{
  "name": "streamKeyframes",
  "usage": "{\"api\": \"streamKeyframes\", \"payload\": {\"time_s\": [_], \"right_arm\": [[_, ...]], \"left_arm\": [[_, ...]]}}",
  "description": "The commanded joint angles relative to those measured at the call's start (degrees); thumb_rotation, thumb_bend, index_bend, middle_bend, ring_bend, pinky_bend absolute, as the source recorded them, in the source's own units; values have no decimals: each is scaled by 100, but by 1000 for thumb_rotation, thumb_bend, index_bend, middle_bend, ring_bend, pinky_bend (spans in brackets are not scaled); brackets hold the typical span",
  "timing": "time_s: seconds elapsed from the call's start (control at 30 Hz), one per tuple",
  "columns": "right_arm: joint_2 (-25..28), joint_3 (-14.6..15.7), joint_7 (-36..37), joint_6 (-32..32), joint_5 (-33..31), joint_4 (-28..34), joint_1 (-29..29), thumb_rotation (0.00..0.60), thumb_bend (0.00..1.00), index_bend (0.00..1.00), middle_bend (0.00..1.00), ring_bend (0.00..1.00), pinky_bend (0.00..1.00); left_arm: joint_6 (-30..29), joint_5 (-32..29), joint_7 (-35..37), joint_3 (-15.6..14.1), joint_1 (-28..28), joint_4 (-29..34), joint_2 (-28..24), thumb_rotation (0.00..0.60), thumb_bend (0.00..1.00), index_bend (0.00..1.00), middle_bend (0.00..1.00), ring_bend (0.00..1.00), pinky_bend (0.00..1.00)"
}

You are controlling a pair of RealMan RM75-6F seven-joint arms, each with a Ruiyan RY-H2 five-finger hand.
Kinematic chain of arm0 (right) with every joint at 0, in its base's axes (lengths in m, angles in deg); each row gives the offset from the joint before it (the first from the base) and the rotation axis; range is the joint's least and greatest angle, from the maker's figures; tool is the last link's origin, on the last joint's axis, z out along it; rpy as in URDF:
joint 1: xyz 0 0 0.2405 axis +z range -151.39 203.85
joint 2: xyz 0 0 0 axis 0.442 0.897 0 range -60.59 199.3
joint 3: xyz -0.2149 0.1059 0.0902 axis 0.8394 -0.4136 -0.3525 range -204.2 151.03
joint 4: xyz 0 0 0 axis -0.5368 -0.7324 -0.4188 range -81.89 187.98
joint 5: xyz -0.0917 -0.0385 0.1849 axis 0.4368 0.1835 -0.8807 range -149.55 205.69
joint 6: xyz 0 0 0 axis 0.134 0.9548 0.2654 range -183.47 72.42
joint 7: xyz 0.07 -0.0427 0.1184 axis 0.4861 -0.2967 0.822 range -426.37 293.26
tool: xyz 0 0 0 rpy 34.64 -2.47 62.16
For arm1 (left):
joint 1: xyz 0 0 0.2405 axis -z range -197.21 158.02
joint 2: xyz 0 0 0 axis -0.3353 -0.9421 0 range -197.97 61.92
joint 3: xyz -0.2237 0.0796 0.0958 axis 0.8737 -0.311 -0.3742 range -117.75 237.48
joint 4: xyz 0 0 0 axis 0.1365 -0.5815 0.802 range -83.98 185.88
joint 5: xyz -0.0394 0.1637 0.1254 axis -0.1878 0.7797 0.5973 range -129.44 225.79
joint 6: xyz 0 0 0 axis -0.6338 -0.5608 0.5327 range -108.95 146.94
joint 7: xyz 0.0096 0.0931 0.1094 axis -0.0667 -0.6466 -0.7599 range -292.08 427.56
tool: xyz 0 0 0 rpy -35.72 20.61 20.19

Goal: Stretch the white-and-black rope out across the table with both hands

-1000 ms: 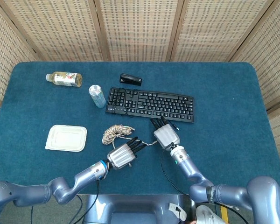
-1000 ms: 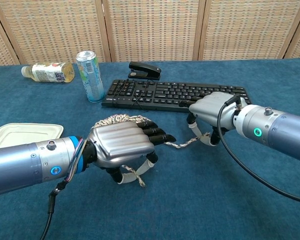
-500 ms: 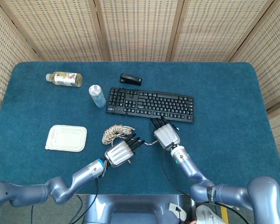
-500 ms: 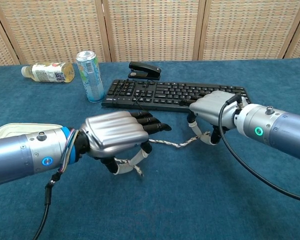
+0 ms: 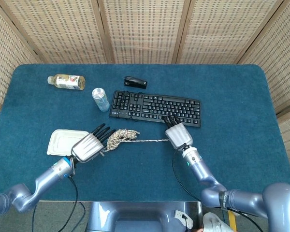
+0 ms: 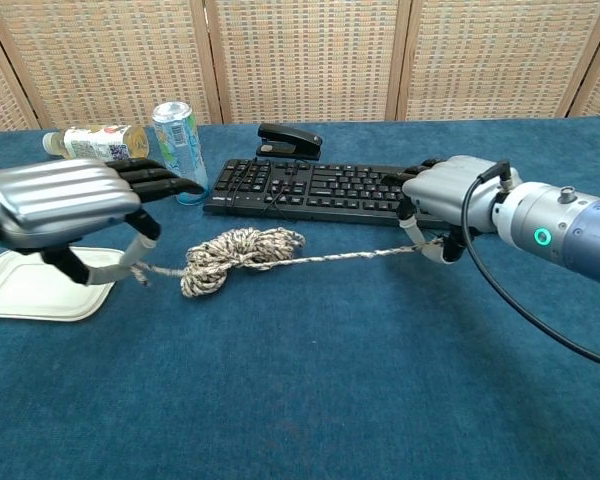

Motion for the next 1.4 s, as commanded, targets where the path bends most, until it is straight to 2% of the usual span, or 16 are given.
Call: {"api": "streamKeyframes", "payload": {"time_s": [0.03, 0.33, 0.67, 1.27, 1.3, 1.33, 1.37, 1.4], "right_arm": [[49, 8, -22, 33, -21, -24, -32, 600, 458, 686, 0, 0, 0], [184, 46, -7, 90, -42, -71, -134, 600, 458, 686, 0, 0, 0], [342, 6, -220, 147, -374, -288, -242, 600, 459, 687, 0, 0, 0], [469, 23, -392, 236, -539, -243, -340, 600, 458, 686, 0, 0, 0], [487, 24, -385, 274, -521, -196, -358, 600, 458, 686, 0, 0, 0], [517, 26, -367, 308, -502, -134, -381, 600, 457, 676, 0, 0, 0], [567, 30, -343, 348, -477, -38, -410, 600, 452, 617, 0, 0, 0], [621, 23, -315, 403, -467, 70, -446, 600, 424, 546, 0, 0, 0]], "left_arm": [[-398, 172, 440, -253, -349, -241, -282, 600, 518, 809, 0, 0, 0], [-610, 82, 1094, -465, -796, -965, -469, 600, 521, 812, 0, 0, 0], [-700, -29, 1976, -455, -1164, -2226, -268, 600, 531, 813, 0, 0, 0], [-797, 74, 2338, -383, -1341, -2739, -105, 600, 533, 812, 0, 0, 0], [-822, 89, 2375, -379, -1354, -2728, -116, 600, 534, 801, 0, 0, 0], [-844, 92, 2430, -374, -1368, -2704, -134, 600, 519, 740, 0, 0, 0], [-867, 94, 2494, -365, -1383, -2673, -162, 600, 468, 652, 0, 0, 0], [-894, 80, 2580, -350, -1402, -2622, -199, 600, 349, 443, 0, 0, 0]]}}
